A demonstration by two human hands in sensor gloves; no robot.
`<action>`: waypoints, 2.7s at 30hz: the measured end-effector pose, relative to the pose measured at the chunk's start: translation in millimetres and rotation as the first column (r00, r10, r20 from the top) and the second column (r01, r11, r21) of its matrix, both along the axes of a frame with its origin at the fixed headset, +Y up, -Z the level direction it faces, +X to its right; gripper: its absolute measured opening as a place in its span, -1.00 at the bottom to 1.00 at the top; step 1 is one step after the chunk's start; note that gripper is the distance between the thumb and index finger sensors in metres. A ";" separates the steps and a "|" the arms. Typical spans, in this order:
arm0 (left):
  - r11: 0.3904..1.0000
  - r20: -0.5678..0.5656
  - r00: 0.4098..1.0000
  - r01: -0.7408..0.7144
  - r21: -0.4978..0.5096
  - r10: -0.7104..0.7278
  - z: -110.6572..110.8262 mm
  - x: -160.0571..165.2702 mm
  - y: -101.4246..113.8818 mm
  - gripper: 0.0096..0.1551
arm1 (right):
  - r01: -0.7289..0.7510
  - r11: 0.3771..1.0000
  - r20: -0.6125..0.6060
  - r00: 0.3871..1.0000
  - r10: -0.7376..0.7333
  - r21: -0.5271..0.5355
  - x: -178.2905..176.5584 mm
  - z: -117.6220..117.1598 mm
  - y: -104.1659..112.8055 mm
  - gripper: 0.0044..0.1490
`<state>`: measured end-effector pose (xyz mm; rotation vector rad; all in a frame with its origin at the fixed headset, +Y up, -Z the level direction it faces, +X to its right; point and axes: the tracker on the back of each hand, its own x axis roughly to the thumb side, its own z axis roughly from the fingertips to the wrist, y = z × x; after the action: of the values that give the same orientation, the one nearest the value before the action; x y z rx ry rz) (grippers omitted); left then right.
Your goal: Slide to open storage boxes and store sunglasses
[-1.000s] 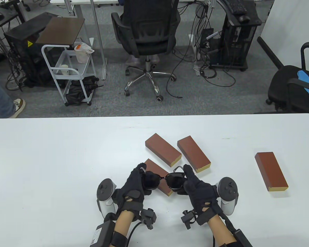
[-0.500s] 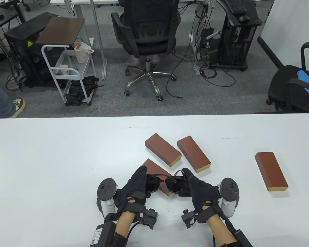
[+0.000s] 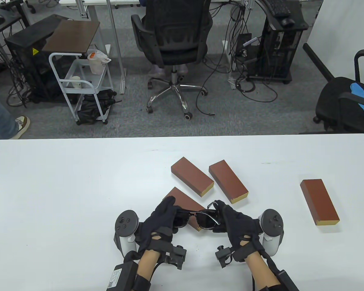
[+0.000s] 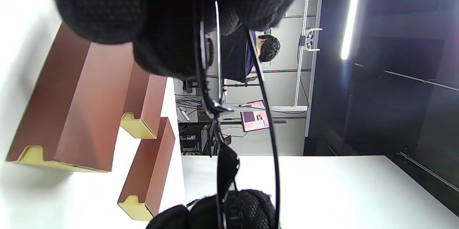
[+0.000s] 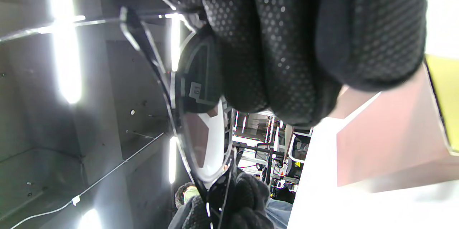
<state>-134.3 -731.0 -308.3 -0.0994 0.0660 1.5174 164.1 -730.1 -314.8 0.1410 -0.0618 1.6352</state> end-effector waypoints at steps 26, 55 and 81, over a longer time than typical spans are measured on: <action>0.972 0.230 0.946 -0.234 0.000 0.228 1.2 15.0 -5.1 -0.12 | -0.037 0.998 0.126 0.991 0.043 -0.051 16.2 0.6 1.5 -0.29; 0.986 0.372 0.915 -0.124 -0.115 0.158 -2.9 25.3 -12.4 -0.30 | -0.288 0.955 0.201 0.933 0.297 -0.074 36.2 -1.4 9.8 -0.46; 0.995 0.378 0.926 0.030 -0.095 0.009 -8.1 18.7 -24.2 -0.42 | -0.882 0.092 0.387 0.294 0.874 0.462 -50.4 34.5 43.2 -0.53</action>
<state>-115.6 -755.2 -316.4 -0.4696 -0.1674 1.4603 113.7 -686.9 -280.3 0.8364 -0.6674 2.8460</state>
